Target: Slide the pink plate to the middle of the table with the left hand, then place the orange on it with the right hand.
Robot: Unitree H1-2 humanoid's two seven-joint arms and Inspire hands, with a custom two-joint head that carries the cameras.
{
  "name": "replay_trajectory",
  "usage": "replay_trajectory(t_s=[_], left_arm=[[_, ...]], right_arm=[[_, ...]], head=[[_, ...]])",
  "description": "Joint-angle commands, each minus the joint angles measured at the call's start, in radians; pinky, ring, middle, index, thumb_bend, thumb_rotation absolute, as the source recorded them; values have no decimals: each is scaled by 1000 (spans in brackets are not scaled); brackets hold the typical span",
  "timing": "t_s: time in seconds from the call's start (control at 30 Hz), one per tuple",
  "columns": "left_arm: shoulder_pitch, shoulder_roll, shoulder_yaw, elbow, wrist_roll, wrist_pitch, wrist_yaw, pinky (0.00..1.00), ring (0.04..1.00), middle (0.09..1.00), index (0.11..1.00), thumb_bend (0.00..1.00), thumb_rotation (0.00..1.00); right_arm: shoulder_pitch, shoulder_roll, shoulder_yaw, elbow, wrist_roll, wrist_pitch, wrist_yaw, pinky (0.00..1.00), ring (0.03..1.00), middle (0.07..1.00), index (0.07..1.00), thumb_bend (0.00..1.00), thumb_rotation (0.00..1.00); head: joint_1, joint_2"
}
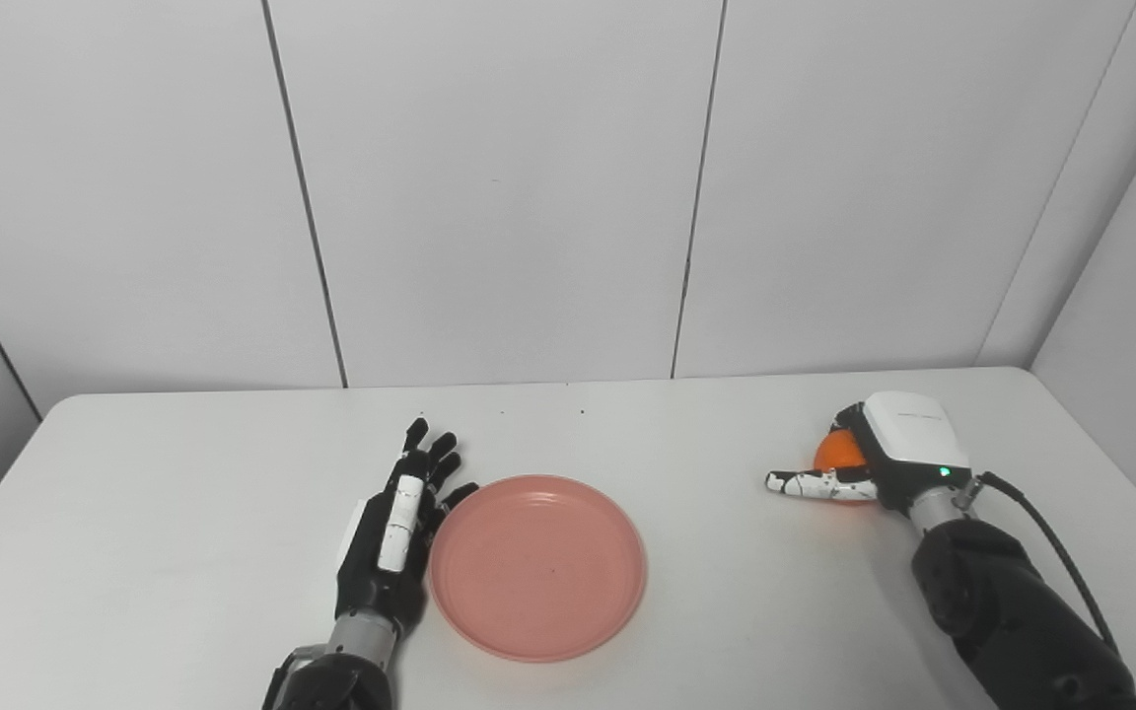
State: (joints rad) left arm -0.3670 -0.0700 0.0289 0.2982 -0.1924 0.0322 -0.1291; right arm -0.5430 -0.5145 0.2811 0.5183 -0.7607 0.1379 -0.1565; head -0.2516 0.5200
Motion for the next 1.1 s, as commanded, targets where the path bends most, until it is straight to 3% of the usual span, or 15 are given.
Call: replay_trajectory(t_s=[0.0, 0.33, 0.67, 0.8, 0.93, 1.07], left_arm=[[18, -4, -4, 10, -1, 42, 5, 816, 957, 946, 1000, 1000, 814], [21, -5, -4, 4, -8, 48, 2, 833, 960, 948, 1000, 1000, 810], [21, -3, -5, 7, -5, 43, 1, 828, 961, 949, 1000, 1000, 811], [23, -4, -7, 3, -4, 45, 1, 828, 960, 949, 1000, 995, 815], [25, -5, -6, -1, -7, 50, 3, 843, 961, 949, 1000, 995, 811], [22, -1, -7, 7, -6, 45, -2, 858, 962, 952, 1000, 995, 812]], right_arm=[[-17, -22, 9, -7, 11, -42, 29, 136, 197, 258, 277, 737, 807], [-15, -35, 22, -24, 19, -31, 85, 152, 210, 266, 276, 696, 774], [-13, -34, 23, -14, 7, -27, 71, 154, 215, 270, 283, 707, 785], [-9, -26, 14, -10, -9, -15, 21, 147, 208, 266, 291, 711, 775], [3, -9, -28, -45, -33, -49, -174, 131, 193, 264, 290, 711, 757], [-20, -25, -49, -166, -77, -76, -266, 122, 183, 275, 314, 704, 788]], head=[[1, 1], [0, 5], [0, 3], [3, 4], [4, 8], [-2, 4]])
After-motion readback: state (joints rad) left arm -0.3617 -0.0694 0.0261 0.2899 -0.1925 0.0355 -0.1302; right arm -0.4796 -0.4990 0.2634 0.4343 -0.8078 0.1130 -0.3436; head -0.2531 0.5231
